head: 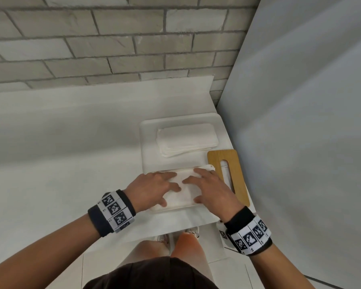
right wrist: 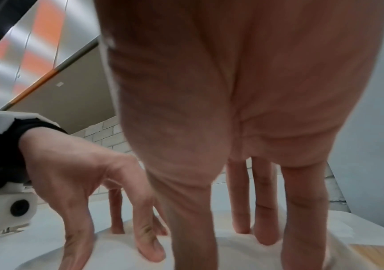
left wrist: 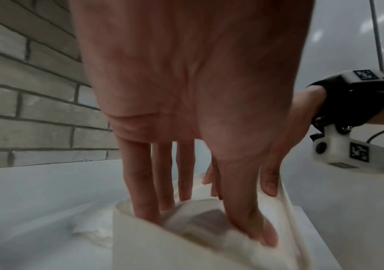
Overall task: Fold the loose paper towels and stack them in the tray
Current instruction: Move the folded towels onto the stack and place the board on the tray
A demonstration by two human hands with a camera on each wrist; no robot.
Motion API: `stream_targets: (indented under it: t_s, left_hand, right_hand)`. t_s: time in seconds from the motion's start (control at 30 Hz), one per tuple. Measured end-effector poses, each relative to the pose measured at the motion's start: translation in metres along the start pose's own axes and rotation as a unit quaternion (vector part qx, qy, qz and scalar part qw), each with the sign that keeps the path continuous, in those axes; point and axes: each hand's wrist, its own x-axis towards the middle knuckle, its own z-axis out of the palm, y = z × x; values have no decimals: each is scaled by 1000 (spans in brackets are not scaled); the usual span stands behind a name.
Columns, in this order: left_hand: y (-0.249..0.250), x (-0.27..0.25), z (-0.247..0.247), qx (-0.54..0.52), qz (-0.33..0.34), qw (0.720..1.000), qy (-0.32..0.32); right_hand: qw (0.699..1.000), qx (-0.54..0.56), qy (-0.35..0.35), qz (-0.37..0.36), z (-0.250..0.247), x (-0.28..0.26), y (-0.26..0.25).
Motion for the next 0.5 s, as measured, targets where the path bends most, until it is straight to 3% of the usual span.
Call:
stream_targets:
  t_s: [0.1, 0.23, 0.3, 0.33, 0.4, 0.5]
  left_hand:
    - [0, 2, -6, -4, -6, 1000, 12]
    - [12, 6, 3, 93, 25, 995, 16]
    - [9, 6, 11, 144, 34, 987, 60]
    - [7, 6, 10, 143, 40, 987, 63]
    - [6, 5, 9, 60, 27, 998, 5]
    - [-2, 1, 12, 3, 22, 1000, 9]
  right_hand:
    - [1000, 4, -10, -9, -4, 2, 5]
    - [1000, -18, 8, -16, -4, 13, -2]
    - [999, -30, 8, -16, -4, 17, -6]
    - [999, -33, 5, -19, -5, 17, -7]
    - [999, -30, -2, -27, -7, 10, -1]
    - [1000, 2, -5, -16, -15, -1, 16]
